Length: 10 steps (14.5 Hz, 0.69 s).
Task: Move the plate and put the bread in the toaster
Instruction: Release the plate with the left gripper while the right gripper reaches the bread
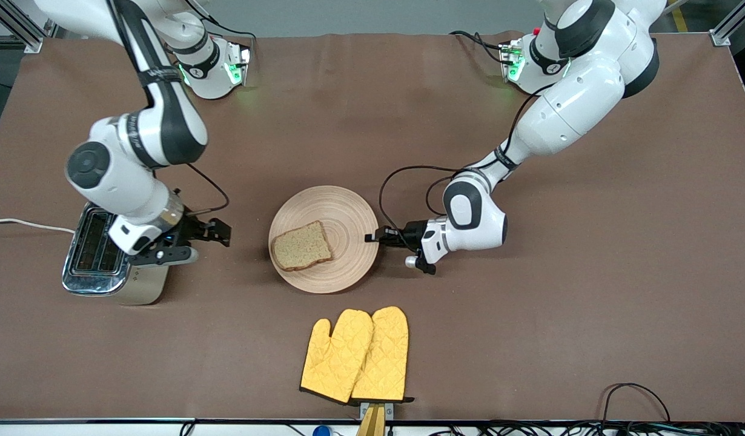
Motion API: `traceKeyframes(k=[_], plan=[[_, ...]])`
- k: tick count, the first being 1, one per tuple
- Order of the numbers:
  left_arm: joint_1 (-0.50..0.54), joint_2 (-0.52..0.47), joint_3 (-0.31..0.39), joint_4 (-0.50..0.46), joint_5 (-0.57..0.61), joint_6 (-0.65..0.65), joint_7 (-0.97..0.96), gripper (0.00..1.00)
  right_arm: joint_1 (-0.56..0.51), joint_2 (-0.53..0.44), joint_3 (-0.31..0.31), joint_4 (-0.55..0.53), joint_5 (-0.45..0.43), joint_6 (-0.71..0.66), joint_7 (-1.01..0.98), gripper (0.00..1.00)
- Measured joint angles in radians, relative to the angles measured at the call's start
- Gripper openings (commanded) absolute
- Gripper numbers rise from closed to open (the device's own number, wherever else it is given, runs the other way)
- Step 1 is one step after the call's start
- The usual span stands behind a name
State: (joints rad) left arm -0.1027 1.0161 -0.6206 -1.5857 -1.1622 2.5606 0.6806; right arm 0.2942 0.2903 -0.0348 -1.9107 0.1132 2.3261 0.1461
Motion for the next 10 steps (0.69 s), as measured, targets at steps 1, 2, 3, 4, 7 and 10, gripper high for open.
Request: traceKeyframes(k=[1,2,3,4,7,10], plan=[[0.0,0.0,0.001,0.002,0.0,0.0,0.0,0.82,0.026,0.021,0.0,0.0,0.0,0.026,0.036,1.0],[0.0,0.0,0.006,0.003,0.0,0.001,0.0,1.0,0.044,0.046,0.0,0.003,0.0,0.049,0.055,1.0],[0.0,-0.001,0.018,0.006,0.0,0.001,0.0,1.0,0.053,0.073,0.0,0.008,0.0,0.071,0.061,1.0],[0.003,-0.001,0.033,0.011,0.0,0.001,0.0,1.0,0.059,0.101,0.0,0.019,0.0,0.09,0.062,1.0],[0.051,-0.031,0.058,0.033,0.007,0.002,0.011,1.0,0.095,0.172,0.001,0.073,0.0,0.105,0.062,1.0],[0.135,-0.109,0.075,0.039,0.104,0.001,-0.007,1.0,0.184,0.221,0.0,0.102,-0.004,0.105,0.121,0.95]])
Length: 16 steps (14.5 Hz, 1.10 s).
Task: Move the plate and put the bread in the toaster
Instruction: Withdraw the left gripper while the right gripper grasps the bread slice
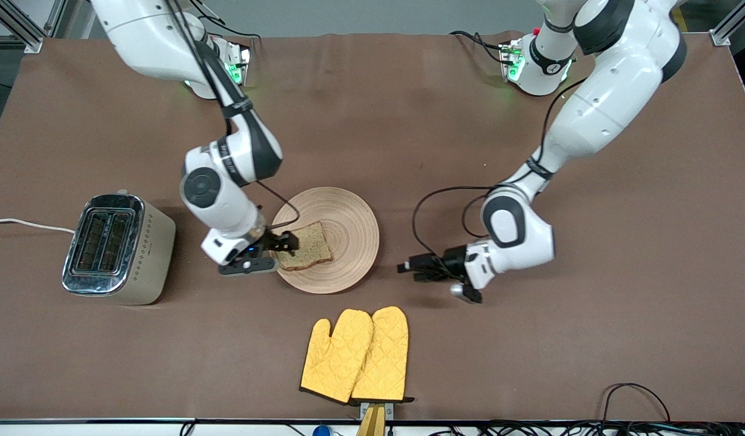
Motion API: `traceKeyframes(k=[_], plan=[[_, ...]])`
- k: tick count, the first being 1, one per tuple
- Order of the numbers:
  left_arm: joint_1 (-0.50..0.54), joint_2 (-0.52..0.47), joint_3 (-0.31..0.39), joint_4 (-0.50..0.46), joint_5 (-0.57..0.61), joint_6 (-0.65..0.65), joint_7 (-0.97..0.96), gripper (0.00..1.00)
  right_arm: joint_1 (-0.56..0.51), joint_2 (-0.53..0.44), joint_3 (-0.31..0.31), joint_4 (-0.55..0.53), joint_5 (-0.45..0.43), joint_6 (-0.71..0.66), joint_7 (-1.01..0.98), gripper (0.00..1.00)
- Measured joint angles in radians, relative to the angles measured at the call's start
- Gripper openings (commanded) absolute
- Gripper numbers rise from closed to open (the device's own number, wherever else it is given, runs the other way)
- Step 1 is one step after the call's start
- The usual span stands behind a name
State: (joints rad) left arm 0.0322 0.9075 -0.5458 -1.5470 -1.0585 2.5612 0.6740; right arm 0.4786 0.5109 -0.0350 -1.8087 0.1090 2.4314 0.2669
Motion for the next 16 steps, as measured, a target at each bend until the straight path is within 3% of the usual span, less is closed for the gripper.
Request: traceKeyframes(k=[3,6,9,16], plan=[[0.123,-0.051,0.005,0.002,0.164,-0.069,-0.054,1.0,0.021,0.02,-0.007,0.0,-0.082,-0.001,0.012,0.89],[0.268,-0.123,0.003,0.021,0.4,-0.237,-0.178,1.0,0.01,0.024,-0.018,-0.001,-0.191,-0.006,0.015,0.87],[0.379,-0.247,0.001,0.035,0.576,-0.422,-0.318,1.0,-0.004,0.026,-0.021,-0.005,-0.199,-0.009,-0.001,0.71],[0.414,-0.59,-0.004,0.062,0.887,-0.819,-0.777,1.0,-0.011,0.039,-0.021,-0.008,-0.202,-0.011,-0.001,0.56]])
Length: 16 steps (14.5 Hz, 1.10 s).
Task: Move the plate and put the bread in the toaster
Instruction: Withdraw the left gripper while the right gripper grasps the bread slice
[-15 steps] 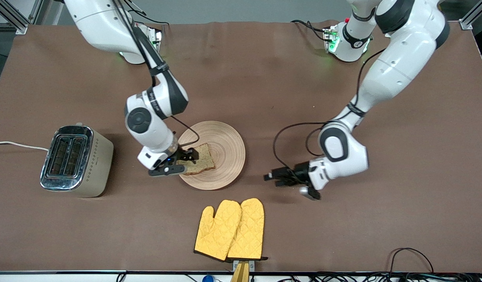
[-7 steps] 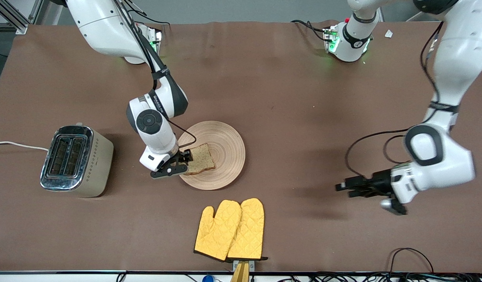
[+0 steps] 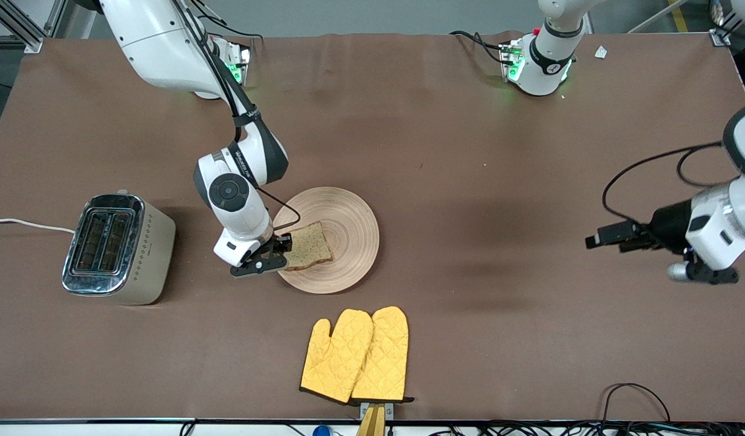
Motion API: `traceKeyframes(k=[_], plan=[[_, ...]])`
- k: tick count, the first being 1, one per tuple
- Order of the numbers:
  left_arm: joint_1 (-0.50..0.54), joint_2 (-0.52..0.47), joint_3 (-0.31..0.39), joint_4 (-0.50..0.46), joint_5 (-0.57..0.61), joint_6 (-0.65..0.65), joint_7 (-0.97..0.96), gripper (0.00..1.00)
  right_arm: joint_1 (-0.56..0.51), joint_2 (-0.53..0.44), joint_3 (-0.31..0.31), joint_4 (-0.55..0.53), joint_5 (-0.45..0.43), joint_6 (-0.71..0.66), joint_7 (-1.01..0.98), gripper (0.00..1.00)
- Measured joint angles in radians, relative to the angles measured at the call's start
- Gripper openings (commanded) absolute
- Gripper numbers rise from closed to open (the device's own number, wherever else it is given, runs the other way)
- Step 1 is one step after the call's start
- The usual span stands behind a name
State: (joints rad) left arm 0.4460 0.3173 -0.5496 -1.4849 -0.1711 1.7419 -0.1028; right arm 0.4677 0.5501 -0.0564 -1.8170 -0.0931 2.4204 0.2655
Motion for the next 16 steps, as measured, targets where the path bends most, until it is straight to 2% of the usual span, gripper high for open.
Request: traceKeyframes(k=[3,7,8,12,14,16], plan=[[-0.003,-0.098,0.002,0.021,0.048,-0.123,-0.084,1.0,0.002,0.005,0.003,0.0,0.0,0.0,0.0,0.5],[-0.027,-0.184,0.021,0.036,0.153,-0.187,-0.085,1.0,0.004,0.008,0.005,0.0,0.0,0.0,0.0,0.5],[-0.075,-0.206,0.065,0.037,0.166,-0.2,-0.086,1.0,0.004,0.01,0.005,0.0,-0.001,0.001,0.0,0.5],[-0.337,-0.285,0.367,0.034,0.179,-0.266,-0.043,1.0,0.005,0.016,0.006,0.0,-0.001,0.003,0.0,0.49],[-0.392,-0.303,0.447,0.021,0.179,-0.276,-0.011,1.0,0.006,0.017,0.006,0.0,-0.001,0.004,0.0,0.46],[-0.41,-0.32,0.465,-0.008,0.179,-0.276,-0.008,1.0,0.007,0.018,0.006,0.0,-0.001,0.004,0.0,0.41]])
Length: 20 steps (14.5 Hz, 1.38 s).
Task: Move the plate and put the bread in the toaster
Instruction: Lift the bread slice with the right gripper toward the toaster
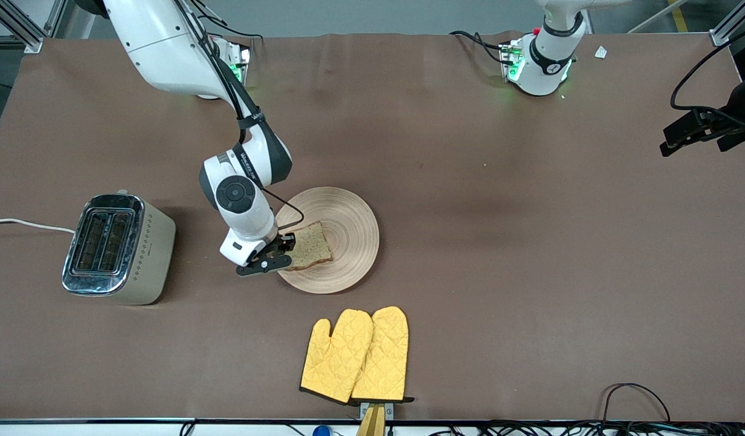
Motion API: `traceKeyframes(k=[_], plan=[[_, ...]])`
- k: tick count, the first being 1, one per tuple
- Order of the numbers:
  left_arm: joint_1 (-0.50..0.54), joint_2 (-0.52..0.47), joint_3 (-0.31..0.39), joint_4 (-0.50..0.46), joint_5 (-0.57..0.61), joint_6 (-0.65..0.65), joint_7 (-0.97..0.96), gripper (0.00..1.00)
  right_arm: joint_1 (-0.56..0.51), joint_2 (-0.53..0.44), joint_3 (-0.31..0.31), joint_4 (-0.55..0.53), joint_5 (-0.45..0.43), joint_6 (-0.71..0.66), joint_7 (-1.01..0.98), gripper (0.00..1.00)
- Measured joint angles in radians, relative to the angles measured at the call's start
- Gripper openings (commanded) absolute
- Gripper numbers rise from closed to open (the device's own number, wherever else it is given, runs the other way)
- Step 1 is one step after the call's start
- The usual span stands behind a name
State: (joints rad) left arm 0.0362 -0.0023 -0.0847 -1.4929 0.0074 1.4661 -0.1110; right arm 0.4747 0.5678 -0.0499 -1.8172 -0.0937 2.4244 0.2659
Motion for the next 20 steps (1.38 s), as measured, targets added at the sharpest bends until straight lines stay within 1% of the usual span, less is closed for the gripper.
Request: traceKeyframes(k=[2,3,4,7,8,12,16,18,20], plan=[[-0.006,-0.017,0.0,-0.026,0.0,0.001,0.0,1.0,0.001,0.0,0.0,0.0,0.0,0.0,0.0,0.35],[-0.006,-0.024,0.0,-0.033,0.0,0.001,0.0,1.0,0.001,0.0,0.001,0.0,0.0,0.001,0.0,0.3],[-0.006,-0.027,0.0,-0.036,0.0,0.001,0.0,1.0,0.001,0.0,0.002,0.0,0.0,0.001,0.0,0.22],[-0.006,-0.029,0.0,-0.039,0.0,0.004,0.0,1.0,0.004,0.0,0.005,0.0,0.0,0.0,0.0,0.07],[-0.007,-0.029,0.0,-0.041,0.0,0.006,0.0,1.0,0.005,0.0,0.005,0.0,0.0,0.0,0.0,0.05],[-0.008,-0.022,0.0,-0.051,0.0,0.029,0.001,1.0,0.005,0.0,0.005,0.0,-0.001,-0.001,0.0,0.0],[-0.007,-0.018,0.002,-0.052,0.0,0.035,0.003,1.0,0.005,0.0,0.005,0.009,-0.001,-0.021,0.0,0.0],[-0.007,-0.005,0.003,-0.052,0.0,0.044,0.003,1.0,0.005,0.0,0.005,0.051,0.0,-0.101,0.009,0.0],[-0.007,0.008,0.003,-0.052,0.0,0.05,0.003,1.0,0.006,-0.001,0.006,0.119,0.0,-0.204,0.062,0.0]])
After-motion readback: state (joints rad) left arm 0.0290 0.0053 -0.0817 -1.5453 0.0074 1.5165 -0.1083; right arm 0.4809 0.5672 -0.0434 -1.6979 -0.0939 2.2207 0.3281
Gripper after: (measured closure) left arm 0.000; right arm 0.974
